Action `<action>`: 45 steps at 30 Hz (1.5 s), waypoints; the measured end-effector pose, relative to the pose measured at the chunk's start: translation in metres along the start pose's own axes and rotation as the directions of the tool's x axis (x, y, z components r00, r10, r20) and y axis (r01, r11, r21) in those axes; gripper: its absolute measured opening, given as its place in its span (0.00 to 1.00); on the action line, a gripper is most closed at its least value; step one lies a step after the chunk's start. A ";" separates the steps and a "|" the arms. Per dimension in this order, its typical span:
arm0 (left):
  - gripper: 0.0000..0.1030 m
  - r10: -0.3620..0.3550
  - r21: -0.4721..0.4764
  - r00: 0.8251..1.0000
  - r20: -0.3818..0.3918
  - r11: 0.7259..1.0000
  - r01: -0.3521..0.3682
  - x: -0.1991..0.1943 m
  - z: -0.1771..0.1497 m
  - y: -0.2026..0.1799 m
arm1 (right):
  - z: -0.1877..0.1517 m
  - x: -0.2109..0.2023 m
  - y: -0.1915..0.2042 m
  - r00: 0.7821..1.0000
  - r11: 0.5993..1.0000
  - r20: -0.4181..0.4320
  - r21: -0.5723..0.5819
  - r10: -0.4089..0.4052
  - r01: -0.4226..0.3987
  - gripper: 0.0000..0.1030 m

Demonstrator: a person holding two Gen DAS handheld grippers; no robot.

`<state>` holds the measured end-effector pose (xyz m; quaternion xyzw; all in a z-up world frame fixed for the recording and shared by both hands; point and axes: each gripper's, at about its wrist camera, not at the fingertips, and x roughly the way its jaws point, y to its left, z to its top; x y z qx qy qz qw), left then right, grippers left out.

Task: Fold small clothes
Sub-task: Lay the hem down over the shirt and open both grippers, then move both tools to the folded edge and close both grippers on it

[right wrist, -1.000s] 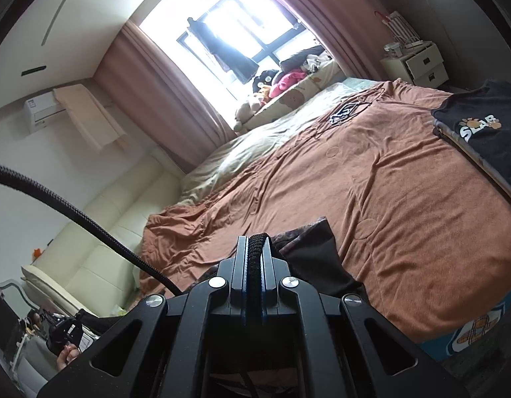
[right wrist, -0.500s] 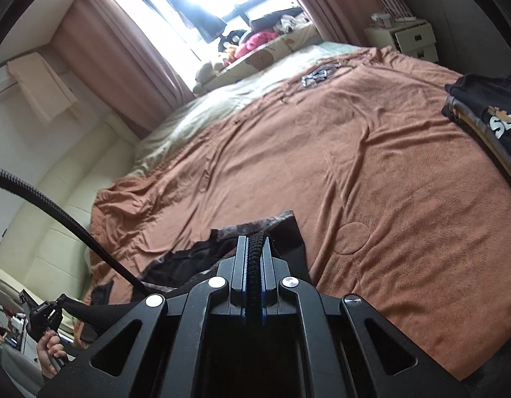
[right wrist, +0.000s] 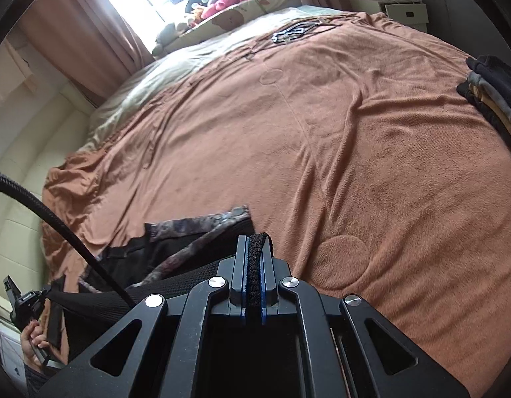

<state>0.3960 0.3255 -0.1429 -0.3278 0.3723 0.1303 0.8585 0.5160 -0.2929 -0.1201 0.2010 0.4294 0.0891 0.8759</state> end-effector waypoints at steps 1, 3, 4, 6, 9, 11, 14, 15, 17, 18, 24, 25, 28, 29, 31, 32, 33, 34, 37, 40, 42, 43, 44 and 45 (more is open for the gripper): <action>0.05 0.017 0.007 1.000 -0.015 1.000 -0.017 0.009 0.000 0.000 | 0.002 0.007 0.000 1.000 1.000 -0.009 0.003 -0.014 0.014 0.02; 0.06 0.055 0.028 0.997 -0.053 0.998 -0.054 0.026 -0.001 0.002 | 0.005 0.018 0.002 0.999 0.999 -0.027 0.003 -0.034 0.035 0.02; 0.06 0.066 0.032 0.996 -0.067 0.997 -0.064 0.031 0.000 0.002 | 0.007 0.024 0.003 0.998 0.999 -0.042 0.006 -0.047 0.047 0.03; 0.06 0.088 0.032 0.990 -0.106 0.996 -0.085 0.041 0.000 0.007 | 0.007 0.032 0.007 0.996 0.998 -0.071 0.004 -0.056 0.057 0.04; 0.18 0.108 0.049 0.986 -0.124 0.994 -0.103 0.037 0.000 0.010 | 0.007 0.031 0.015 0.993 0.996 -0.076 -0.036 -0.087 0.085 0.45; 0.48 0.129 0.082 0.985 -0.110 0.989 -0.121 0.031 0.000 0.008 | 0.007 0.022 0.017 0.994 0.993 -0.046 -0.060 -0.104 0.101 0.75; 0.56 0.152 0.150 0.984 -0.090 0.979 -0.137 0.022 -0.001 0.003 | 0.003 0.011 0.019 0.995 0.992 -0.043 -0.090 -0.089 0.084 0.75; 0.57 0.147 0.179 0.984 -0.100 0.975 -0.128 0.020 -0.003 0.000 | 0.000 0.009 0.019 0.995 0.992 -0.052 -0.099 -0.085 0.079 0.75; 0.57 0.143 0.232 0.982 -0.121 0.966 -0.112 0.016 -0.008 -0.005 | -0.008 0.005 0.019 0.993 0.987 -0.072 -0.135 -0.097 0.087 0.75; 0.58 0.146 0.255 0.981 -0.129 0.961 -0.110 0.016 -0.010 -0.008 | -0.012 0.002 0.020 0.992 0.984 -0.081 -0.156 -0.101 0.088 0.75; 0.67 0.247 0.437 0.946 -0.208 0.889 -0.135 0.031 -0.041 -0.024 | -0.026 -0.001 0.033 0.977 0.951 -0.135 -0.286 -0.164 0.120 0.75; 0.67 0.257 0.444 0.941 -0.219 0.885 -0.138 0.035 -0.045 -0.025 | -0.027 0.001 0.035 0.974 0.947 -0.144 -0.296 -0.175 0.126 0.75; 0.67 0.307 0.485 0.922 -0.236 0.860 -0.162 0.048 -0.054 -0.025 | -0.031 0.008 0.045 0.963 0.924 -0.155 -0.350 -0.220 0.155 0.75; 0.67 0.325 0.503 0.917 -0.230 0.846 -0.174 0.051 -0.056 -0.026 | -0.033 0.011 0.049 0.957 0.912 -0.156 -0.372 -0.244 0.172 0.75; 0.67 0.352 0.533 0.909 -0.223 0.825 -0.189 0.058 -0.059 -0.026 | -0.033 0.019 0.051 0.945 0.892 -0.158 -0.404 -0.287 0.204 0.75; 0.67 0.353 0.531 0.909 -0.222 0.825 -0.191 0.061 -0.058 -0.026 | -0.032 0.025 0.052 0.936 0.880 -0.160 -0.421 -0.312 0.222 0.75; 0.67 0.353 0.525 0.909 -0.220 0.828 -0.195 0.062 -0.056 -0.026 | -0.031 0.030 0.052 0.931 0.873 -0.164 -0.429 -0.327 0.230 0.75; 0.67 0.358 0.519 0.908 -0.217 0.830 -0.203 0.066 -0.053 -0.027 | -0.029 0.036 0.051 0.924 0.868 -0.170 -0.434 -0.343 0.242 0.75; 0.67 0.379 0.527 0.902 -0.205 0.820 -0.224 0.077 -0.044 -0.035 | -0.020 0.050 0.053 0.914 0.858 -0.157 -0.433 -0.374 0.277 0.75; 0.67 0.396 0.544 0.899 -0.186 0.804 -0.241 0.086 -0.033 -0.045 | -0.008 0.064 0.055 0.917 0.865 -0.148 -0.414 -0.371 0.283 0.75; 0.65 0.397 0.548 0.901 -0.175 0.800 -0.246 0.093 -0.024 -0.051 | -0.003 0.071 0.056 0.920 0.866 -0.137 -0.411 -0.367 0.284 0.75; 0.62 0.392 0.543 0.904 -0.170 0.803 -0.246 0.094 -0.021 -0.051 | 0.001 0.076 0.055 0.923 0.868 -0.131 -0.409 -0.363 0.283 0.75; 0.59 0.384 0.537 0.909 -0.162 0.807 -0.245 0.096 -0.017 -0.052 | 0.005 0.080 0.056 0.925 0.870 -0.128 -0.406 -0.357 0.280 0.73; 0.58 0.375 0.534 0.915 -0.151 0.810 -0.244 0.098 -0.012 -0.053 | 0.007 0.083 0.057 0.929 0.874 -0.126 -0.402 -0.348 0.273 0.68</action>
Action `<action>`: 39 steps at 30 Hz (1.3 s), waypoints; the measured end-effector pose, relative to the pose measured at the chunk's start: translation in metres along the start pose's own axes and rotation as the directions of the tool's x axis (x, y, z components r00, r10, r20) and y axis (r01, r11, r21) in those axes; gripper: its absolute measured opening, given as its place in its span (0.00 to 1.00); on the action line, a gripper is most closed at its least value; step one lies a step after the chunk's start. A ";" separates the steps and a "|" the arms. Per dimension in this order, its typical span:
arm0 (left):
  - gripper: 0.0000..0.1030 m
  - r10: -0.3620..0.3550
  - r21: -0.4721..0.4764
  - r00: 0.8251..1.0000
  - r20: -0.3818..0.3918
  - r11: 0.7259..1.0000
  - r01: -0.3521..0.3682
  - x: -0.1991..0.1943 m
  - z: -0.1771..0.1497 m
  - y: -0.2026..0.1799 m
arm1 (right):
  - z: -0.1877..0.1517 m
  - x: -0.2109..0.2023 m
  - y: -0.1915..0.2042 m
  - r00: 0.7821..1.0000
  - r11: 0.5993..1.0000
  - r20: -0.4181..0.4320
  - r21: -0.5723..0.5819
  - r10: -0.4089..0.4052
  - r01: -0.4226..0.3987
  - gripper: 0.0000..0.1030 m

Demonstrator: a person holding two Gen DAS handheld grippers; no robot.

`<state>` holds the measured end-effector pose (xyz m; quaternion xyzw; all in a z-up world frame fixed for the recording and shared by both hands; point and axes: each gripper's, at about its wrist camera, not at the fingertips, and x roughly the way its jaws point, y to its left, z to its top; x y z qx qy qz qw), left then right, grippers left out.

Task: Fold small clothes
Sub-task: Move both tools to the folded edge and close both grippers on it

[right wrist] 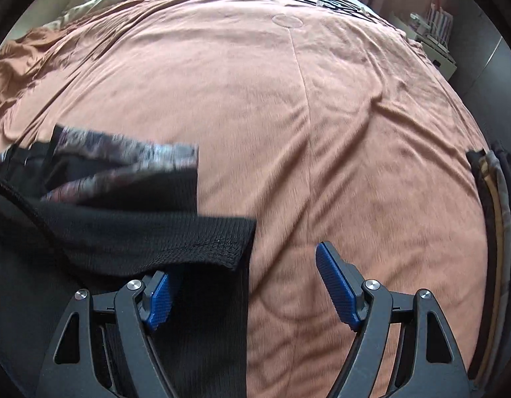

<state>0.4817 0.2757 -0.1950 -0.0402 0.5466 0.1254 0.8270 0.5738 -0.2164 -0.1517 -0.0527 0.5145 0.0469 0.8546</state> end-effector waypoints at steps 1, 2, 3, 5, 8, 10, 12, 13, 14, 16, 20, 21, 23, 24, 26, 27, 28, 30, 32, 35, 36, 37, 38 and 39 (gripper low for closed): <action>0.55 0.004 -0.002 1.000 0.017 1.000 -0.004 0.001 0.005 0.001 | 0.003 0.002 0.000 1.000 1.000 0.008 0.007 0.013 -0.013 0.66; 0.50 0.005 -0.008 1.000 0.029 1.000 -0.004 0.001 0.007 0.003 | 0.007 0.004 0.000 1.000 1.000 0.017 0.018 0.025 -0.025 0.61; 0.47 0.000 -0.022 0.999 0.040 1.000 0.001 0.000 0.010 0.005 | 0.009 0.006 -0.002 0.999 0.999 0.022 0.031 0.033 -0.033 0.57; 0.41 -0.024 -0.057 0.997 0.067 0.998 0.027 -0.005 0.014 0.011 | 0.013 0.006 -0.005 0.998 0.997 0.042 0.056 0.046 -0.049 0.48; 0.41 -0.026 -0.067 0.992 0.120 0.997 0.034 -0.020 0.017 0.020 | 0.019 -0.002 -0.012 0.995 0.996 0.089 0.071 0.052 -0.058 0.45; 0.41 -0.050 -0.069 0.992 0.119 0.996 0.059 -0.024 0.017 0.027 | 0.016 -0.009 -0.013 0.992 0.994 0.105 0.075 0.069 -0.077 0.44; 0.41 -0.079 -0.080 0.992 0.099 0.993 0.087 -0.022 0.015 0.033 | 0.012 -0.011 -0.015 0.990 0.993 0.106 0.075 0.088 -0.096 0.44; 0.41 -0.085 -0.084 0.992 0.092 0.992 0.092 -0.021 0.014 0.035 | 0.008 -0.011 -0.018 0.990 0.991 0.100 0.073 0.103 -0.111 0.44; 0.41 -0.091 -0.088 0.992 0.086 0.991 0.098 -0.018 0.013 0.037 | 0.005 -0.011 -0.018 0.989 0.990 0.094 0.072 0.114 -0.121 0.44; 0.41 -0.125 -0.102 0.989 0.073 0.986 0.132 -0.011 0.010 0.040 | 0.000 -0.007 -0.021 0.988 0.988 0.081 0.071 0.135 -0.141 0.44; 0.34 -0.175 -0.126 0.982 0.067 0.975 0.182 0.001 0.005 0.039 | -0.003 0.008 -0.029 0.984 0.981 0.047 0.086 0.170 -0.173 0.35; 0.29 -0.181 -0.130 0.982 0.056 0.974 0.187 0.006 0.004 0.037 | -0.001 0.013 -0.031 0.983 0.979 0.038 0.094 0.179 -0.182 0.34; 0.18 -0.187 -0.127 0.982 0.037 0.974 0.190 0.013 0.003 0.033 | 0.001 0.022 -0.033 0.982 0.977 0.029 0.103 0.185 -0.187 0.33; 0.18 -0.178 -0.123 0.983 0.039 0.976 0.182 0.014 0.003 0.031 | 0.005 0.024 -0.033 0.981 0.975 0.029 0.105 0.192 -0.194 0.33; 0.16 -0.165 -0.119 0.986 0.041 0.979 0.168 0.015 0.004 0.028 | 0.010 0.028 -0.035 0.979 0.973 0.033 0.106 0.201 -0.203 0.33; 0.14 -0.164 -0.117 0.986 0.041 0.979 0.168 0.015 0.005 0.029 | 0.012 0.031 -0.037 0.978 0.972 0.035 0.108 0.204 -0.206 0.31; 0.12 -0.160 -0.112 0.986 0.044 0.980 0.164 0.014 0.005 0.028 | 0.013 0.031 -0.036 0.978 0.972 0.036 0.110 0.206 -0.208 0.26; 0.10 -0.138 -0.099 0.989 0.056 0.985 0.143 0.010 0.005 0.026 | 0.016 0.033 -0.037 0.979 0.973 0.037 0.113 0.200 -0.203 0.12; 0.09 -0.121 -0.097 0.990 0.069 0.987 0.128 0.005 0.005 0.026 | 0.016 0.028 -0.036 0.977 0.971 0.048 0.112 0.207 -0.211 0.06; 0.09 -0.119 -0.104 0.988 0.094 0.986 0.128 -0.007 0.004 0.030 | 0.011 0.010 -0.031 0.980 0.979 0.083 0.084 0.180 -0.187 0.05; 0.09 -0.120 -0.104 0.987 0.103 0.986 0.131 -0.013 0.004 0.033 | 0.010 0.002 -0.032 0.980 0.980 0.095 0.076 0.177 -0.184 0.05; 0.09 -0.122 -0.102 0.986 0.110 0.986 0.133 -0.019 0.004 0.036 | 0.010 -0.004 -0.031 0.979 0.981 0.103 0.071 0.174 -0.182 0.05; 0.09 -0.123 -0.102 0.986 0.116 0.986 0.135 -0.023 0.004 0.037 | 0.009 -0.010 -0.031 0.979 0.982 0.113 0.065 0.172 -0.180 0.05; 0.09 -0.124 -0.101 0.984 0.126 0.985 0.137 -0.031 0.004 0.041 | 0.008 -0.016 -0.031 0.978 0.982 0.123 0.060 0.171 -0.179 0.05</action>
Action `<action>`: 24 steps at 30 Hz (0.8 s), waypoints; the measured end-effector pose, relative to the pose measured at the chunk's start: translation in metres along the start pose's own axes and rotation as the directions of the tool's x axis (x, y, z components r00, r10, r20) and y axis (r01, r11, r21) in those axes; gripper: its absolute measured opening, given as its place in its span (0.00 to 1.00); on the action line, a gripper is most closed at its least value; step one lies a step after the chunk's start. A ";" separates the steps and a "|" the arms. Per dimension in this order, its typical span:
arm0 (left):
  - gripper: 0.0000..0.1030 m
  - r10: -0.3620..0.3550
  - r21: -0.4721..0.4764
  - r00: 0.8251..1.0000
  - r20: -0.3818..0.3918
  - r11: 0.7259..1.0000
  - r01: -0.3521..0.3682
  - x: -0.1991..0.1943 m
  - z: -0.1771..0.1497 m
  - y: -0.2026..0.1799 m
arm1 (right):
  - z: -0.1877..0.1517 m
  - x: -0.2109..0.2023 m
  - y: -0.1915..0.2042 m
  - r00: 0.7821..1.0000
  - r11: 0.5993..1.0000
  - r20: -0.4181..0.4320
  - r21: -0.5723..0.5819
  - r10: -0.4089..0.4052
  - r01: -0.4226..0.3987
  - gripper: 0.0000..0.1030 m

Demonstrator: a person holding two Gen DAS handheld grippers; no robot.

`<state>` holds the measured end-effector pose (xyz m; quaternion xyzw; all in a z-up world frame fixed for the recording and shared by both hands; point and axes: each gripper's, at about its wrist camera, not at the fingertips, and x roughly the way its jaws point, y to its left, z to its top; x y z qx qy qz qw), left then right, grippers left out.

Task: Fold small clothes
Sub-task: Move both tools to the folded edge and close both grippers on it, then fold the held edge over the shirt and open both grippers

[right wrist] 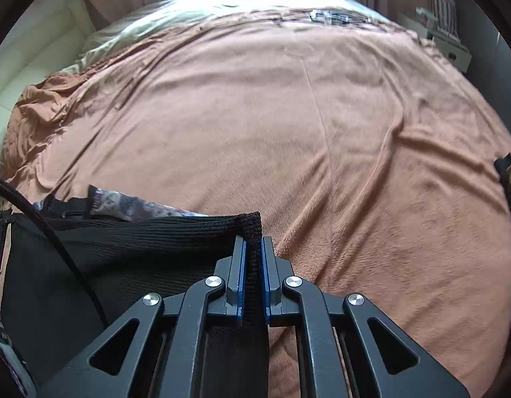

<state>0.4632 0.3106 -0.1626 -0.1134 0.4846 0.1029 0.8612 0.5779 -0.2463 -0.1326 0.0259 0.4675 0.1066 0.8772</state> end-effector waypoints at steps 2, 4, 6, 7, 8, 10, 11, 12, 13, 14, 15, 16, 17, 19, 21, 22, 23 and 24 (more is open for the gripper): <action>0.09 0.000 -0.001 1.000 0.018 1.000 0.000 -0.011 0.002 0.002 | 0.002 -0.015 0.003 1.000 1.000 0.023 -0.015 0.004 -0.003 0.05; 0.08 -0.008 -0.008 0.999 0.042 1.000 0.008 -0.025 0.006 0.004 | 0.004 -0.029 0.006 0.999 0.999 0.043 -0.033 0.003 -0.002 0.04; 0.08 -0.008 -0.011 0.998 0.070 1.000 0.009 -0.038 0.011 0.004 | 0.007 -0.042 0.012 0.998 0.999 0.063 -0.052 -0.006 0.010 0.04; 0.08 -0.006 -0.013 0.997 0.080 1.000 0.007 -0.042 0.013 0.004 | 0.009 -0.047 0.014 0.997 0.998 0.073 -0.055 -0.012 0.016 0.04; 0.08 -0.003 -0.014 0.996 0.089 1.000 0.004 -0.044 0.015 0.004 | 0.009 -0.050 0.015 0.997 0.998 0.080 -0.054 -0.015 0.020 0.04; 0.08 0.006 -0.024 0.995 0.102 1.000 -0.003 -0.048 0.022 0.003 | 0.012 -0.056 0.017 0.995 0.998 0.093 -0.047 -0.025 0.029 0.04; 0.08 0.009 -0.026 0.995 0.104 1.000 -0.006 -0.048 0.024 0.004 | 0.015 -0.057 0.018 0.995 0.998 0.097 -0.041 -0.032 0.036 0.04; 0.08 0.013 -0.028 0.994 0.106 1.000 -0.010 -0.047 0.027 0.003 | 0.017 -0.056 0.018 0.994 0.998 0.098 -0.037 -0.039 0.043 0.04; 0.08 0.018 -0.028 0.994 0.107 0.999 -0.015 -0.044 0.030 0.002 | 0.018 -0.054 0.018 0.994 0.998 0.097 -0.033 -0.047 0.050 0.04; 0.08 0.022 -0.029 0.994 0.107 0.999 -0.019 -0.042 0.033 0.001 | 0.020 -0.051 0.019 0.994 0.998 0.094 -0.030 -0.056 0.059 0.04; 0.08 0.028 -0.028 0.994 0.104 0.999 -0.026 -0.037 0.036 -0.001 | 0.022 -0.046 0.019 0.994 0.997 0.088 -0.026 -0.064 0.066 0.04; 0.08 0.035 -0.029 0.994 0.102 0.999 -0.033 -0.033 0.038 -0.002 | 0.024 -0.038 0.020 0.994 0.997 0.079 -0.023 -0.075 0.077 0.04; 0.08 0.042 -0.030 0.994 0.097 0.999 -0.039 -0.028 0.040 -0.003 | 0.025 -0.032 0.020 0.994 0.996 0.073 -0.023 -0.086 0.088 0.04; 0.08 0.057 -0.026 0.995 0.080 0.998 -0.055 -0.016 0.043 -0.005 | 0.032 -0.019 0.022 0.992 0.994 0.060 -0.028 -0.107 0.109 0.04; 0.08 0.067 -0.020 0.996 0.062 0.998 -0.066 -0.002 0.046 -0.008 | 0.036 -0.004 0.021 0.992 0.992 0.042 -0.022 -0.121 0.122 0.04; 0.08 0.069 -0.018 0.996 0.055 0.997 -0.068 0.004 0.047 -0.010 | 0.039 0.006 0.020 0.991 0.992 0.029 -0.017 -0.127 0.128 0.04; 0.08 0.074 -0.016 0.996 0.048 0.997 -0.073 0.009 0.048 -0.011 | 0.040 0.013 0.018 0.991 0.991 0.020 -0.012 -0.132 0.132 0.04; 0.08 0.082 -0.013 0.996 0.041 0.997 -0.081 0.016 0.048 -0.012 | 0.041 0.020 0.016 0.991 0.991 0.010 -0.008 -0.137 0.137 0.04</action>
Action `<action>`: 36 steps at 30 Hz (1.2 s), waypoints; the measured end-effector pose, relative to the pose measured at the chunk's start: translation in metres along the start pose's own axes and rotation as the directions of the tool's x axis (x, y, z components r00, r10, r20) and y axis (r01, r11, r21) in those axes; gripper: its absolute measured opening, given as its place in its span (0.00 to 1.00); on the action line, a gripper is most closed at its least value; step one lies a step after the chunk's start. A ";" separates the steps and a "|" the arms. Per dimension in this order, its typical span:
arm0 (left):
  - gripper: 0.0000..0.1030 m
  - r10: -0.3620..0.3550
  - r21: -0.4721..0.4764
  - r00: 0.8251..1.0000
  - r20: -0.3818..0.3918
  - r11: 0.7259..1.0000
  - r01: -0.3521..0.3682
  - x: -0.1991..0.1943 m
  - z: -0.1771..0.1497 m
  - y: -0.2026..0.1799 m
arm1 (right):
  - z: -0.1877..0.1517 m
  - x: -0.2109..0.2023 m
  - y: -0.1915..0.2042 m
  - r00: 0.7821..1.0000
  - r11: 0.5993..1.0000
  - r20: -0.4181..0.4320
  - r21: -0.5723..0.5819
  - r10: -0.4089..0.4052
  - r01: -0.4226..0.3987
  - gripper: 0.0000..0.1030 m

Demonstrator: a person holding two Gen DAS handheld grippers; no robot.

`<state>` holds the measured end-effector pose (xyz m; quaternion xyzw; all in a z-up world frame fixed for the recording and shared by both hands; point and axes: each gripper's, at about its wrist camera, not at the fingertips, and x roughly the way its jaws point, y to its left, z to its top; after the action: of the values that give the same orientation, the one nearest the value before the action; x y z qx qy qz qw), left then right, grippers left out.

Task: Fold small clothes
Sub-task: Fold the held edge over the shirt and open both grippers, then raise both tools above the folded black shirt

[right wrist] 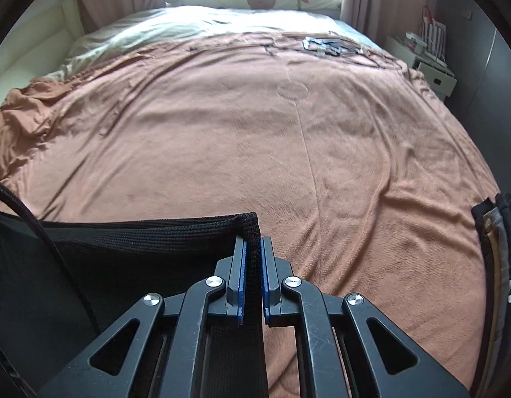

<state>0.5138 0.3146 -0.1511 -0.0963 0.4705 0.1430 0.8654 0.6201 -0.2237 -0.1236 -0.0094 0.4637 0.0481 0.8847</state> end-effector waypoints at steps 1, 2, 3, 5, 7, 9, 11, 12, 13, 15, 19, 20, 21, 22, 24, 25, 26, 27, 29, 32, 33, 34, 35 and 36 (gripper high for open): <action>0.08 0.010 0.006 1.000 -0.009 1.000 -0.010 0.008 0.000 -0.001 | -0.001 0.010 0.000 1.000 1.000 -0.012 0.002 -0.011 0.011 0.04; 0.08 0.018 0.010 1.000 -0.015 1.000 -0.017 0.013 0.000 -0.002 | 0.000 0.016 0.000 1.000 1.000 -0.020 0.003 -0.017 0.017 0.04; 0.08 0.026 0.014 0.999 -0.022 1.000 -0.026 0.021 -0.001 -0.003 | 0.000 0.024 0.000 0.999 1.000 -0.030 0.005 -0.022 0.022 0.04; 0.09 0.033 0.016 0.999 -0.036 0.999 -0.032 0.031 -0.002 -0.003 | -0.001 0.038 0.000 0.998 1.000 -0.051 0.014 -0.023 0.024 0.04; 0.09 0.036 0.009 0.997 -0.064 0.999 -0.035 0.042 -0.005 -0.002 | -0.001 0.050 -0.001 0.997 0.999 -0.070 0.031 -0.018 0.020 0.04; 0.13 0.035 0.002 0.994 -0.103 0.999 -0.035 0.051 -0.008 -0.001 | -0.001 0.058 -0.001 0.996 0.999 -0.094 0.037 -0.011 0.015 0.04; 0.17 0.043 0.009 0.993 -0.114 0.999 -0.042 0.053 -0.011 -0.001 | 0.001 0.060 0.001 0.995 0.999 -0.101 0.043 -0.008 0.012 0.06; 0.21 0.049 0.017 0.993 -0.108 0.999 -0.048 0.051 -0.011 -0.001 | 0.002 0.059 0.002 0.995 0.999 -0.101 0.046 -0.006 0.011 0.09; 0.32 0.062 0.020 0.993 -0.104 0.998 -0.060 0.047 -0.011 0.000 | 0.003 0.056 0.002 0.995 0.998 -0.101 0.054 -0.008 0.013 0.11; 0.37 0.074 0.014 0.993 -0.091 0.997 -0.073 0.038 -0.011 0.004 | 0.006 0.046 0.000 0.996 0.998 -0.084 0.059 -0.010 0.015 0.36; 0.37 0.039 0.002 0.997 -0.063 0.999 -0.039 0.010 -0.017 0.009 | 0.004 0.017 0.002 0.999 0.998 0.003 0.035 0.050 -0.050 0.53; 0.37 0.032 0.003 0.998 -0.062 0.999 -0.032 0.006 -0.018 0.008 | 0.001 0.010 0.004 0.998 0.998 0.009 0.023 0.065 -0.065 0.53; 0.37 0.025 0.005 0.998 -0.059 1.000 -0.024 0.000 -0.021 0.008 | -0.003 0.004 0.006 0.997 0.997 0.014 0.010 0.073 -0.074 0.53; 0.37 0.017 0.008 0.998 -0.056 1.000 -0.016 -0.006 -0.026 0.006 | -0.009 -0.002 0.009 0.997 0.997 0.018 -0.009 0.073 -0.073 0.53; 0.37 -0.004 0.017 0.999 -0.052 1.000 0.005 -0.018 -0.036 0.001 | -0.020 -0.011 0.009 0.997 0.997 0.018 -0.033 0.069 -0.069 0.53; 0.37 -0.013 0.020 0.999 -0.050 1.000 0.014 -0.022 -0.041 -0.001 | -0.026 -0.015 0.011 0.997 0.996 0.016 -0.043 0.073 -0.072 0.53; 0.37 -0.021 0.024 0.999 -0.047 0.999 0.022 -0.026 -0.045 -0.003 | -0.033 -0.020 0.013 0.996 0.995 0.015 -0.055 0.082 -0.081 0.53; 0.37 -0.031 0.035 0.998 -0.047 0.999 0.033 -0.032 -0.053 -0.008 | -0.037 -0.026 0.014 0.996 0.994 0.014 -0.062 0.090 -0.089 0.53; 0.37 -0.042 0.051 0.998 -0.045 0.998 0.045 -0.040 -0.064 -0.013 | -0.053 -0.037 0.015 0.995 0.992 0.016 -0.085 0.099 -0.097 0.53; 0.37 -0.063 0.075 0.997 -0.047 0.995 0.066 -0.051 -0.084 -0.022 | -0.074 -0.053 0.016 0.993 0.986 0.011 -0.116 0.119 -0.117 0.53; 0.37 -0.067 0.080 0.997 -0.047 0.994 0.071 -0.055 -0.090 -0.024 | -0.080 -0.060 0.015 0.992 0.984 0.009 -0.126 0.130 -0.128 0.53; 0.37 -0.073 0.085 0.996 -0.044 0.993 0.076 -0.059 -0.098 -0.026 | -0.089 -0.065 0.017 0.990 0.979 0.008 -0.145 0.143 -0.140 0.53; 0.37 -0.079 0.091 0.996 -0.045 0.992 0.083 -0.062 -0.107 -0.029 | -0.095 -0.070 0.015 0.989 0.977 0.010 -0.152 0.151 -0.148 0.53; 0.37 -0.079 0.098 0.996 -0.049 0.992 0.084 -0.063 -0.112 -0.031 | -0.102 -0.074 0.016 0.987 0.975 0.009 -0.158 0.158 -0.155 0.53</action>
<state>0.4037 0.2419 -0.1571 -0.0754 0.4923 0.0817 0.8633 0.4936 -0.2196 -0.1207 -0.0418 0.4480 0.1539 0.8797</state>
